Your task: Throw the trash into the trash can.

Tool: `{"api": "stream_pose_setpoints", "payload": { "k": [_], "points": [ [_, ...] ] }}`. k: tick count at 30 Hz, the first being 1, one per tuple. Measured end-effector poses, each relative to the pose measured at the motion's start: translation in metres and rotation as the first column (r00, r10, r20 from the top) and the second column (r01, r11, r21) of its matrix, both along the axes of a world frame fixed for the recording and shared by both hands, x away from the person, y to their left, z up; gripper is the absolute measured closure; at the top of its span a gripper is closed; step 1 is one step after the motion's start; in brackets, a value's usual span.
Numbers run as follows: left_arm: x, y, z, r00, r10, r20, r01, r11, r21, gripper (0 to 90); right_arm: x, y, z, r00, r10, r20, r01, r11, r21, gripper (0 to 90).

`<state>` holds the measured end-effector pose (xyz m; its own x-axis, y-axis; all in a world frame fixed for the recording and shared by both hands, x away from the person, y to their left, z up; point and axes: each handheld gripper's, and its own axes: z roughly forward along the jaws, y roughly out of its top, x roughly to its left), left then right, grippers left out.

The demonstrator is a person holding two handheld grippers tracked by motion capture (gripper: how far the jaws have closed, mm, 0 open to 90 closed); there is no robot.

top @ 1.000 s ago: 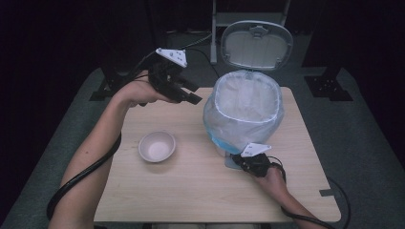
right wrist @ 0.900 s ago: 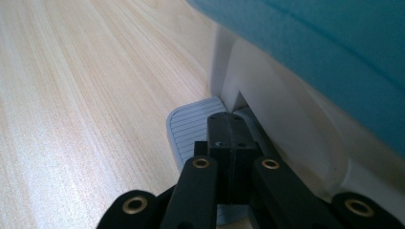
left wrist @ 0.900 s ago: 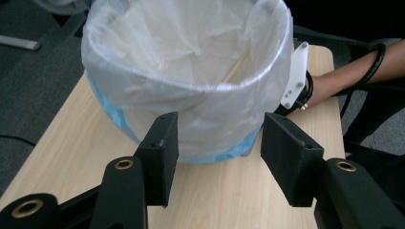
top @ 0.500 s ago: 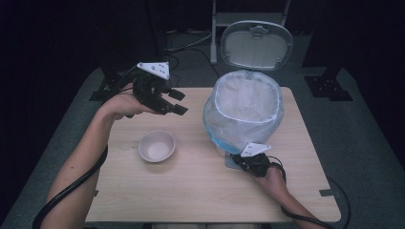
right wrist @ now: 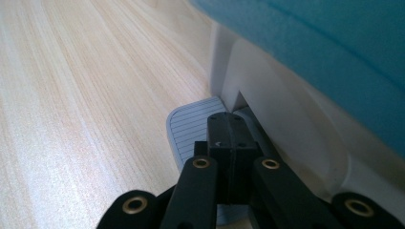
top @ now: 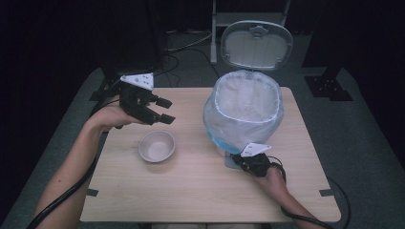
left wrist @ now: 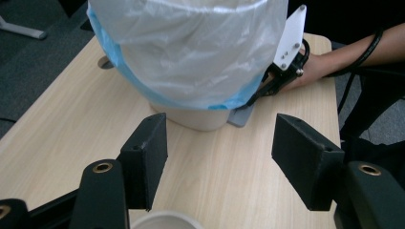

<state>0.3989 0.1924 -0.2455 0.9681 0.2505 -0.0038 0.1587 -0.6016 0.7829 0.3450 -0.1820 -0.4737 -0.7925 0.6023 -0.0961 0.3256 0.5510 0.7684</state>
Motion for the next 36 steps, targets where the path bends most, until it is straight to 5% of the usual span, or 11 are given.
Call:
{"api": "stream_pose_setpoints", "payload": {
  "k": [12, 30, 36],
  "points": [
    [-0.008, 0.023, -0.037, 0.9991, 0.007, -0.042, -0.008, 0.9997, -0.022, 29.8, 0.0, 0.0, 0.0, 1.0, 0.0, -0.005, 0.0, 1.0, 0.015, 90.0],
    [-0.013, 0.046, -0.091, 0.9972, 0.031, -0.068, -0.031, 0.9995, 0.011, 20.9, 0.0, 0.0, -0.001, 1.0, 0.001, -0.005, -0.001, 1.0, 0.015, 90.0],
    [-0.017, 0.048, -0.107, 0.9968, 0.006, -0.079, -0.005, 0.9998, 0.019, 20.5, 0.0, 0.0, -0.001, 1.0, 0.002, -0.001, -0.002, 1.0, 0.015, 90.0]
  ]
}}
